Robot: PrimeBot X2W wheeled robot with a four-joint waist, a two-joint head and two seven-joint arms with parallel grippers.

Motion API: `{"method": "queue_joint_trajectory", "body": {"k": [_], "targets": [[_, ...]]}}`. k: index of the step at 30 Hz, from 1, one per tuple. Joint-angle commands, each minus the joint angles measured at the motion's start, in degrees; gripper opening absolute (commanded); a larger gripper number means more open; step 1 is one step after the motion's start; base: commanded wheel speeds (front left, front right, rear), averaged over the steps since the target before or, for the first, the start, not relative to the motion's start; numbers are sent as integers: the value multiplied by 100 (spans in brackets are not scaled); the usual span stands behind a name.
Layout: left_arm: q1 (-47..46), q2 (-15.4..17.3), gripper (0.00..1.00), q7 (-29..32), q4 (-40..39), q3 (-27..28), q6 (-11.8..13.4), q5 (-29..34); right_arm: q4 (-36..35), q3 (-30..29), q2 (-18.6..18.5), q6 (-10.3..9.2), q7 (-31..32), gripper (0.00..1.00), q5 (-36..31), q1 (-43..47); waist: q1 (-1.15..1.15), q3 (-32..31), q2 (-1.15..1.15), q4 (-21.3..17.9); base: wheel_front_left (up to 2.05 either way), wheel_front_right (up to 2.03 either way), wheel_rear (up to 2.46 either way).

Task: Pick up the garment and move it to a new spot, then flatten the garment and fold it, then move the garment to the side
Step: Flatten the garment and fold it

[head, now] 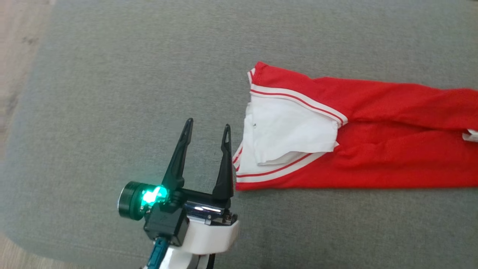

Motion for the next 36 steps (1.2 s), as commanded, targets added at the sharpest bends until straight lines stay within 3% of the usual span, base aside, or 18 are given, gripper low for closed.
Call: {"method": "queue_joint_trajectory", "body": {"k": [1,7,8,9,10,11,12,13,18,23,30,33,36], "targets": [[70,-81,100,-28,-167,341,-127,137,-78,45,-68,39,80,100,-13,158,0,-53,0,68,0,0,0],[287,-288,100,-28,-154,703,-499,413,13,268,34,39,512,100,246,284,0,-97,0,77,0,0,0],[306,-315,100,-28,-156,738,-555,461,15,311,40,39,596,94,326,286,0,-106,0,81,0,0,0],[325,-339,100,-28,-155,770,-604,505,17,329,39,39,657,67,403,283,0,-115,0,83,0,0,0],[325,-339,100,-28,-155,770,-604,505,17,329,39,39,657,67,403,283,0,-115,0,83,0,0,0],[343,-362,100,-28,-155,803,-646,541,13,343,32,39,704,46,466,280,0,-121,0,85,0,0,0],[360,-384,100,-28,-157,838,-683,571,6,355,20,39,731,18,515,276,0,-126,0,83,0,0,0],[378,-402,100,-28,-154,872,-721,596,-5,364,6,39,730,0,553,266,0,-132,0,80,0,0,0],[487,-463,100,-28,-131,1058,-870,687,-5,352,-107,39,440,0,595,163,0,-185,0,-25,0,0,0],[565,-495,100,-28,-132,1210,-1027,740,31,296,-458,39,228,0,447,65,0,-246,0,-244,0,0,0],[586,-517,100,-28,-93,1321,-1224,841,-415,376,-1210,39,688,0,217,-182,0,-259,0,-629,0,0,0],[570,-526,100,-28,-47,1328,-1301,855,-962,207,-1180,39,1072,0,440,-388,0,-308,0,-707,0,0,0],[548,-533,100,-28,-25,1328,-1333,860,-1806,23,-895,39,1546,0,763,-492,0,-341,0,-736,0,0,0]]}}
